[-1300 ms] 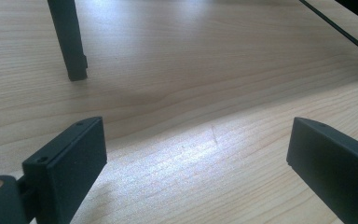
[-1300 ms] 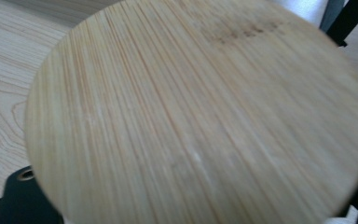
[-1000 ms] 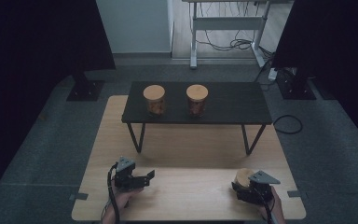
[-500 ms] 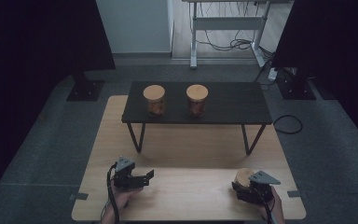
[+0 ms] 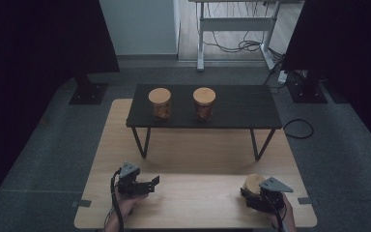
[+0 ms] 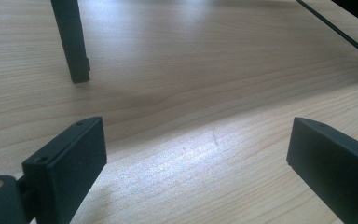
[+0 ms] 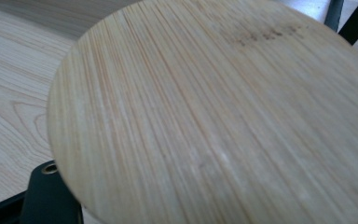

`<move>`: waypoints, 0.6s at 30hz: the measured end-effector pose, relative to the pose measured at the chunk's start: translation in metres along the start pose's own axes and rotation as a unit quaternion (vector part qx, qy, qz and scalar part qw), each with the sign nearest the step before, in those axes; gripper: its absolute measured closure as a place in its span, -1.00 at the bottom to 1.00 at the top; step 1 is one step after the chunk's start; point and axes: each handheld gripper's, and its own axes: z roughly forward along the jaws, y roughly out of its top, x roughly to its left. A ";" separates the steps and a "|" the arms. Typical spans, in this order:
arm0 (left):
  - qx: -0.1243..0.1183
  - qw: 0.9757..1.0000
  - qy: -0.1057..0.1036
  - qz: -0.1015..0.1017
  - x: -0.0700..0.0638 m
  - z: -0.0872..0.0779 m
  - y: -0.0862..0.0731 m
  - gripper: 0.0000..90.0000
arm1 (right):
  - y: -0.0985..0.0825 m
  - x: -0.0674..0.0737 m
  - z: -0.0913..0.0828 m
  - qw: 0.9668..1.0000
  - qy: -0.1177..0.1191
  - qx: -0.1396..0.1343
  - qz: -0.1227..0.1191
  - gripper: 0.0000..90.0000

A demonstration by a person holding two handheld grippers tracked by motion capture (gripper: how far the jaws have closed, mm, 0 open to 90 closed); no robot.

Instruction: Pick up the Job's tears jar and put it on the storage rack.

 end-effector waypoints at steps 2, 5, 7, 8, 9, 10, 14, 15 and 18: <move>0.000 1.000 0.000 0.000 0.000 0.000 0.000 -0.90 | 0.000 0.002 0.000 1.000 0.001 0.001 -0.004 -0.46; 0.000 1.000 -0.001 0.000 0.001 0.000 0.000 -0.90 | 0.000 0.003 -0.001 1.000 0.001 0.000 -0.006 -0.46; 0.001 1.000 -0.001 0.000 0.001 0.000 0.000 -0.90 | 0.001 0.003 -0.001 1.000 0.001 -0.001 -0.006 -0.46; 0.000 1.000 -0.001 -0.001 0.001 0.000 0.000 -0.91 | 0.001 0.003 -0.002 1.000 0.001 -0.002 -0.005 -0.46; 0.000 1.000 -0.001 -0.001 0.001 0.000 0.000 -0.90 | 0.001 0.003 -0.002 1.000 0.001 -0.003 -0.004 -0.46; 0.000 1.000 -0.001 -0.001 0.001 0.000 0.000 -0.90 | 0.001 0.003 -0.002 1.000 0.001 -0.004 -0.004 -0.46; 0.000 1.000 -0.001 -0.001 0.001 0.000 0.000 -0.90 | 0.000 0.003 -0.004 1.000 0.001 -0.008 -0.005 -0.46; 0.000 1.000 -0.001 -0.001 0.001 0.000 0.000 -0.90 | 0.000 0.003 -0.004 1.000 0.001 -0.008 -0.005 -0.46; 0.000 1.000 -0.001 0.000 0.001 0.000 0.000 -0.90 | -0.002 0.005 -0.007 1.000 0.000 -0.019 -0.008 -0.46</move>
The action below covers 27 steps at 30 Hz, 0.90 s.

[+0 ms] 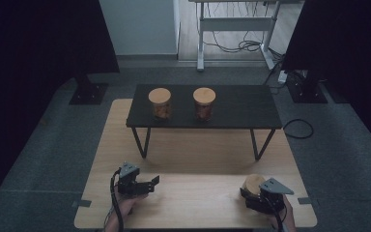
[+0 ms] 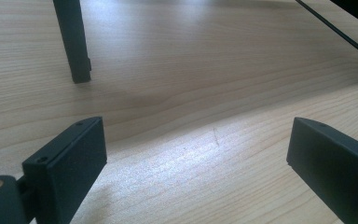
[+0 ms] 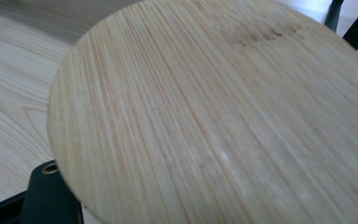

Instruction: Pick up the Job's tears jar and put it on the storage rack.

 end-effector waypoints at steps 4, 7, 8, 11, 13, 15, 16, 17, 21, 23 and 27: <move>0.002 1.000 0.000 0.001 0.000 0.001 0.000 -0.90 | -0.001 -0.001 -0.003 1.000 0.003 -0.009 0.002 -0.46; 0.002 1.000 -0.001 0.001 0.000 0.001 0.000 -0.90 | -0.001 0.000 -0.001 1.000 0.004 -0.005 0.000 -0.46; 0.002 1.000 0.000 0.002 0.000 0.001 0.000 -0.90 | -0.001 0.000 -0.001 1.000 0.004 -0.004 0.000 -0.46; 0.002 1.000 0.000 0.000 0.000 0.001 0.000 -0.90 | -0.001 0.003 -0.001 1.000 0.000 -0.006 -0.005 -0.46; 0.003 1.000 0.000 0.001 0.000 0.001 0.000 -0.90 | -0.001 0.004 -0.001 1.000 0.001 -0.008 -0.007 -0.46; 0.003 1.000 -0.001 0.001 0.000 0.002 0.000 -0.90 | -0.001 0.005 -0.001 1.000 0.002 -0.009 -0.008 -0.46; 0.003 1.000 -0.001 0.001 0.000 0.002 0.000 -0.90 | -0.001 0.005 -0.001 1.000 0.003 -0.009 -0.009 -0.46; 0.003 1.000 -0.001 0.001 0.000 0.002 0.000 -0.90 | -0.001 0.005 -0.001 1.000 0.004 -0.009 -0.010 -0.46; 0.003 1.000 -0.001 0.001 0.000 0.002 0.000 -0.91 | -0.001 0.005 -0.001 1.000 0.006 -0.009 -0.010 -0.46; 0.003 1.000 -0.001 0.001 0.000 0.002 0.000 -0.90 | -0.001 0.005 -0.001 1.000 0.007 -0.011 -0.009 -0.46; 0.004 1.000 0.000 0.001 0.000 0.002 0.000 -0.91 | -0.002 0.005 -0.002 1.000 0.006 -0.013 -0.008 -0.45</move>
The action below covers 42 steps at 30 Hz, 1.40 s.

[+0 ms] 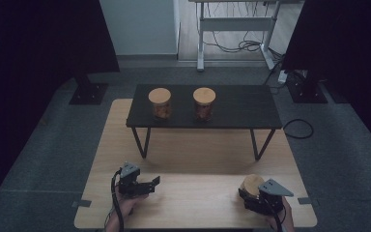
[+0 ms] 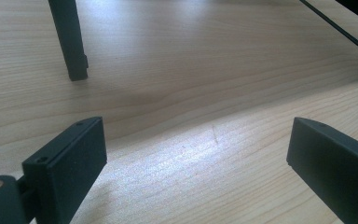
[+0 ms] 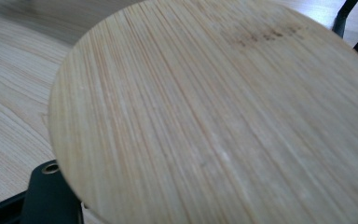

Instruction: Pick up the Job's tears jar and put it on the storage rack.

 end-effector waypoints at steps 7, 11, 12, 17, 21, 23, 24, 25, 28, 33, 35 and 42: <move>-0.001 1.000 0.001 0.000 0.000 -0.001 0.000 -0.90 | 0.000 0.000 0.000 1.000 0.000 -0.001 -0.001 -0.46; -0.001 1.000 0.002 0.000 0.000 -0.001 0.000 -0.90 | 0.001 0.001 -0.001 1.000 0.000 -0.004 -0.001 -0.46; -0.001 1.000 0.002 0.000 0.000 -0.001 0.000 -0.91 | 0.001 0.001 -0.001 1.000 0.000 -0.005 0.000 -0.46; 0.000 1.000 0.001 0.000 0.000 0.000 0.000 -0.90 | 0.002 0.001 -0.002 1.000 0.003 -0.008 0.004 -0.45; -0.003 1.000 0.001 0.002 -0.001 -0.002 0.000 -0.91 | 0.003 0.001 -0.005 1.000 0.005 -0.012 0.006 -0.45; -0.003 1.000 0.001 0.001 -0.001 -0.002 0.000 -0.91 | 0.005 0.002 -0.006 1.000 0.004 -0.012 0.006 -0.46; -0.003 1.000 0.001 0.000 0.000 -0.002 0.000 -0.91 | 0.005 0.001 -0.006 1.000 0.004 -0.013 0.008 -0.45; -0.003 1.000 0.001 -0.001 0.000 -0.002 0.000 -0.91 | 0.005 0.001 -0.006 1.000 0.004 -0.014 0.010 -0.45; -0.004 1.000 0.000 -0.001 0.000 -0.002 0.000 -0.91 | 0.006 0.001 -0.007 1.000 0.002 -0.014 0.012 -0.45; -0.004 1.000 0.000 -0.001 0.000 -0.003 0.000 -0.91 | 0.009 0.002 -0.007 1.000 0.005 -0.016 0.011 -0.45; -0.004 1.000 0.000 0.000 0.000 -0.003 0.000 -0.91 | 0.011 0.002 -0.008 1.000 0.007 -0.020 0.010 -0.45; -0.005 1.000 0.000 0.000 0.000 -0.003 0.000 -0.91 | 0.015 0.001 -0.010 0.999 0.012 -0.030 0.012 -0.45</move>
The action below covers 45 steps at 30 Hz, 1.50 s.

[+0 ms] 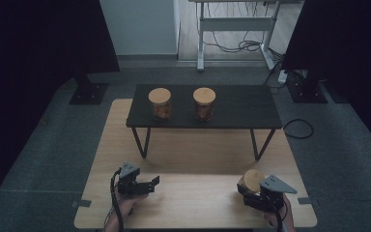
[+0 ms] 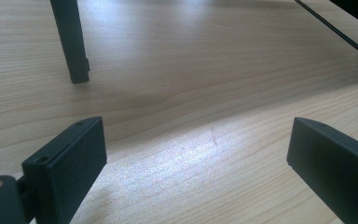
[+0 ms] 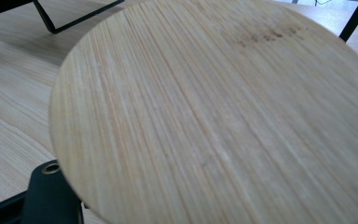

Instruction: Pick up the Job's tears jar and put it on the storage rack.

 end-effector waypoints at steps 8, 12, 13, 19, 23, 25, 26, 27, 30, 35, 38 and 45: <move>-0.003 1.000 -0.001 0.000 0.000 -0.001 0.000 -0.91 | 0.006 0.002 0.001 1.000 0.003 0.002 -0.009 -0.45; -0.002 1.000 -0.002 0.000 0.000 -0.001 0.000 -0.91 | 0.010 0.002 0.001 1.000 0.003 0.000 -0.012 -0.45; -0.001 1.000 -0.002 0.000 0.001 0.000 0.000 -0.91 | 0.011 0.003 0.000 1.000 0.003 0.000 -0.013 -0.45; -0.001 1.000 -0.002 0.001 0.000 0.000 0.000 -0.91 | 0.015 0.002 0.000 1.000 0.005 -0.003 -0.015 -0.45; 0.001 1.000 -0.003 0.001 0.000 0.000 0.000 -0.91 | 0.017 0.003 -0.001 1.000 0.006 -0.003 -0.017 -0.45; 0.001 1.000 -0.003 0.001 0.000 0.000 0.000 -0.91 | 0.018 0.002 -0.001 1.000 0.007 -0.003 -0.018 -0.45; 0.000 1.000 -0.002 0.001 0.000 0.000 0.000 -0.91 | 0.018 0.002 -0.001 1.000 0.006 -0.003 -0.018 -0.45; 0.000 1.000 -0.003 0.001 0.000 0.000 0.000 -0.91 | 0.019 0.003 -0.001 1.000 0.006 -0.003 -0.019 -0.45; 0.001 1.000 -0.002 0.000 0.000 0.001 0.000 -0.91 | 0.020 0.002 -0.001 1.000 0.007 -0.004 -0.019 -0.45; 0.002 1.000 -0.002 0.002 -0.001 0.001 0.000 -0.91 | 0.022 0.002 -0.001 1.000 0.008 -0.005 -0.019 -0.45; 0.001 1.000 -0.002 0.001 0.000 0.001 0.000 -0.91 | 0.024 0.002 -0.001 1.000 0.009 -0.006 -0.019 -0.45; 0.001 1.000 -0.003 0.001 0.000 0.001 0.000 -0.91 | 0.027 0.003 -0.002 1.000 0.009 -0.011 -0.020 -0.45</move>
